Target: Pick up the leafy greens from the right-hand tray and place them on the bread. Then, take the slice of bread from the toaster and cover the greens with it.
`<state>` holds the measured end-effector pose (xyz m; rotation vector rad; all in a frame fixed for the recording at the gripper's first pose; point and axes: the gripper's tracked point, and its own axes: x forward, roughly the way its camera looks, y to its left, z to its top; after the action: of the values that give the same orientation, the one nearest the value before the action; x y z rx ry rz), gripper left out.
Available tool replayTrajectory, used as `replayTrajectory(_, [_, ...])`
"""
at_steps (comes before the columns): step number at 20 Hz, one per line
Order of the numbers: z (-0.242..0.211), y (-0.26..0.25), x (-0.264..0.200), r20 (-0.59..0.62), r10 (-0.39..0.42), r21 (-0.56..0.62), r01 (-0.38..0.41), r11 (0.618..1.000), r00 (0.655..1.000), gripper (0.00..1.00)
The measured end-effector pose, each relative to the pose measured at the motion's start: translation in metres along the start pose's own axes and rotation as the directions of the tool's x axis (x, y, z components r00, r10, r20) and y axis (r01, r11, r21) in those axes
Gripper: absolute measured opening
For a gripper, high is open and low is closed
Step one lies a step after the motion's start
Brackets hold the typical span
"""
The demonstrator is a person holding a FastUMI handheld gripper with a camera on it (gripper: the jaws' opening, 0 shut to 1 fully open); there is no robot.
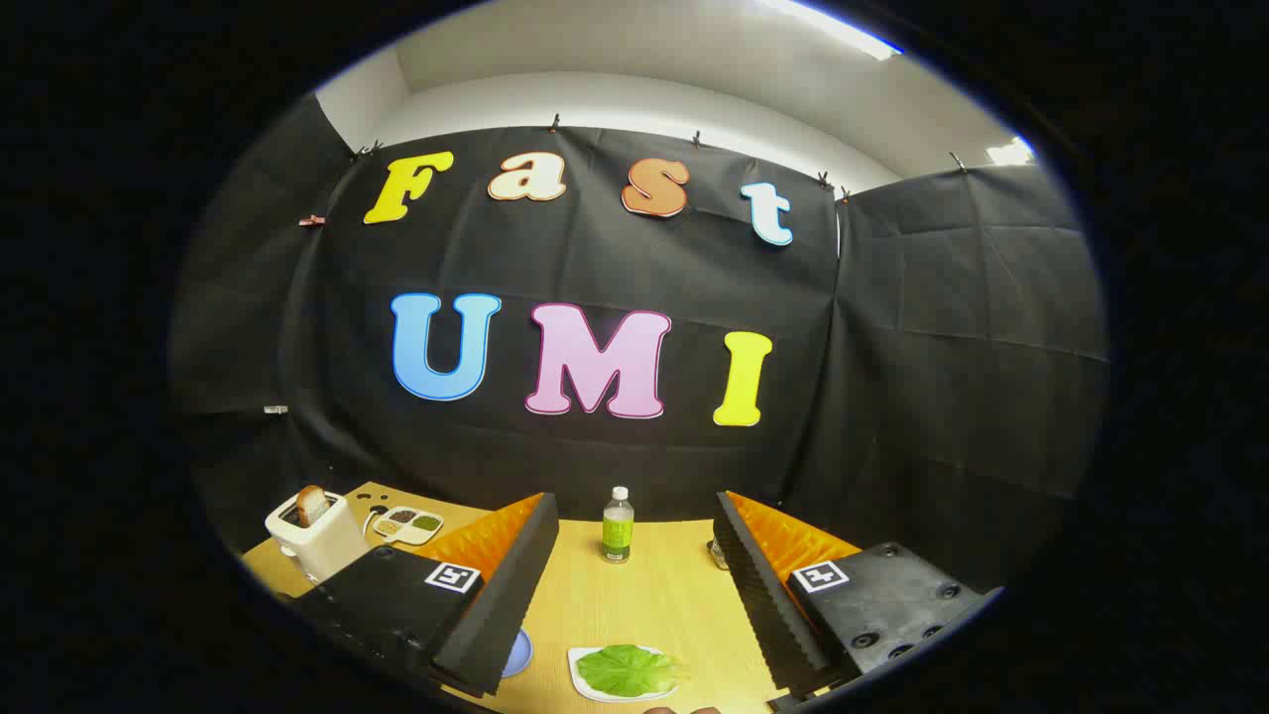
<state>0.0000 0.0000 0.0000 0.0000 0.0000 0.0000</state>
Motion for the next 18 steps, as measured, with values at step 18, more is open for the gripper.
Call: replayTrajectory(18, [-0.019,0.004,-0.003,-0.041,0.006,0.020,-0.005,1.000,0.999,0.98])
